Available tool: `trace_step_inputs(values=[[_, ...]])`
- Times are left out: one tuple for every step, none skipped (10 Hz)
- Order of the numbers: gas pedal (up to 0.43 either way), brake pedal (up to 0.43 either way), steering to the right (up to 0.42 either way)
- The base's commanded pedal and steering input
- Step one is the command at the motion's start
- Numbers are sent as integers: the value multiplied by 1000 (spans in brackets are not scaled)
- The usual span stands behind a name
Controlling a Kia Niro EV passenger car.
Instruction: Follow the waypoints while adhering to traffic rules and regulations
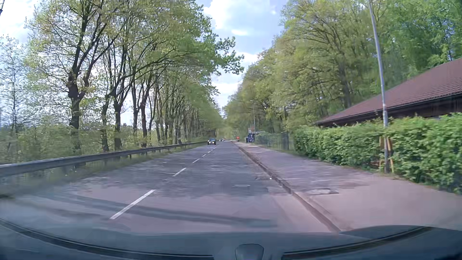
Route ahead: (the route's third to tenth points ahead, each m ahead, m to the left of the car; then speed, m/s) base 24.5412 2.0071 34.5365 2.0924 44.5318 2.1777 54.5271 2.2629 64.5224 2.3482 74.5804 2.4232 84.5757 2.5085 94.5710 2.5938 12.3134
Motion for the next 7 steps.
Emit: trace_step_inputs(values=[[98,0,-5],[98,0,-5],[98,0,-5],[98,0,-5],[98,0,-5],[98,0,-3],[98,0,0]])
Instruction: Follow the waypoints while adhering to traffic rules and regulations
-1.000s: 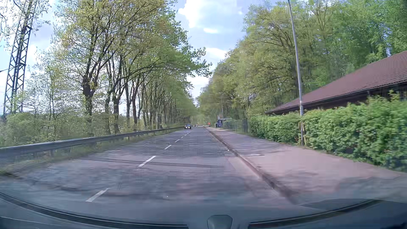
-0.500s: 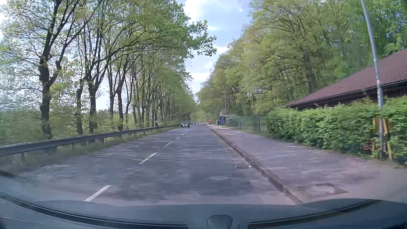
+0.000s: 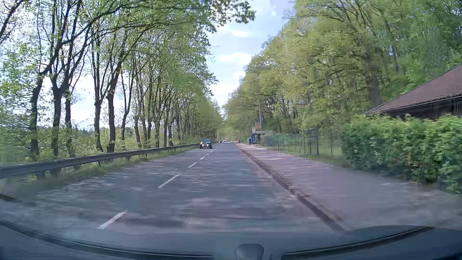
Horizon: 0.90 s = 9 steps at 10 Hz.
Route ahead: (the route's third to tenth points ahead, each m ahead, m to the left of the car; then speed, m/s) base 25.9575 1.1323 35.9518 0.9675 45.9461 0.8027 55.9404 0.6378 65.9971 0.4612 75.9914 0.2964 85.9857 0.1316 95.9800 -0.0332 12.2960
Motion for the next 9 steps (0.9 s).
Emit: trace_step_inputs(values=[[87,0,0],[87,0,0],[87,0,-1],[87,0,-3],[87,0,-4],[87,0,-4],[87,0,-4],[87,0,-4],[87,0,-5]])
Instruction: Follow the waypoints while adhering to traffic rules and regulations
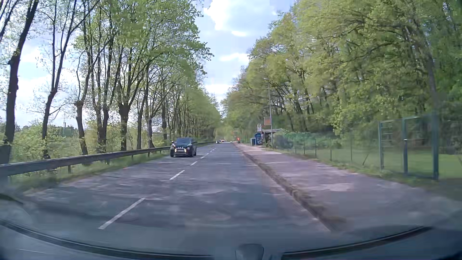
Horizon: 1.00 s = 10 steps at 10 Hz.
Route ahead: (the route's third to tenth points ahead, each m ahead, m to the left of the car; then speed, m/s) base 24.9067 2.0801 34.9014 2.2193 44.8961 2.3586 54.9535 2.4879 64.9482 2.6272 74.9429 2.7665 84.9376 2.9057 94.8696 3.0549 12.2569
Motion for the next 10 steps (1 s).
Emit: trace_step_inputs(values=[[87,0,-5],[87,0,-6],[87,0,-5],[87,0,-6],[87,0,-7],[87,0,-8],[87,0,-8],[87,0,-9],[87,0,-8],[87,0,-6]])
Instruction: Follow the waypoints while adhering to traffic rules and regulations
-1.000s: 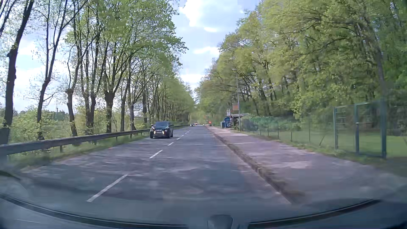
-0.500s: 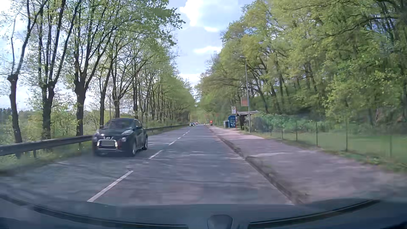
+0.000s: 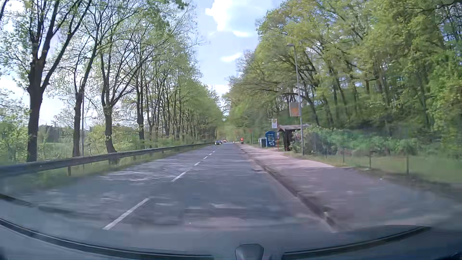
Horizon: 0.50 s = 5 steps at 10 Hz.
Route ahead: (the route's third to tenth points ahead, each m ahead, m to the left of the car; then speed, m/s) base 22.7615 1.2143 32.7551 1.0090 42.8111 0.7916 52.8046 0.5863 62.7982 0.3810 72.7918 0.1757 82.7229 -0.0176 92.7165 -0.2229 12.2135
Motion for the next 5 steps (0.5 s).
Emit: trace_step_inputs(values=[[87,0,-3],[87,0,-1],[87,0,-1],[87,0,0],[87,0,0]])
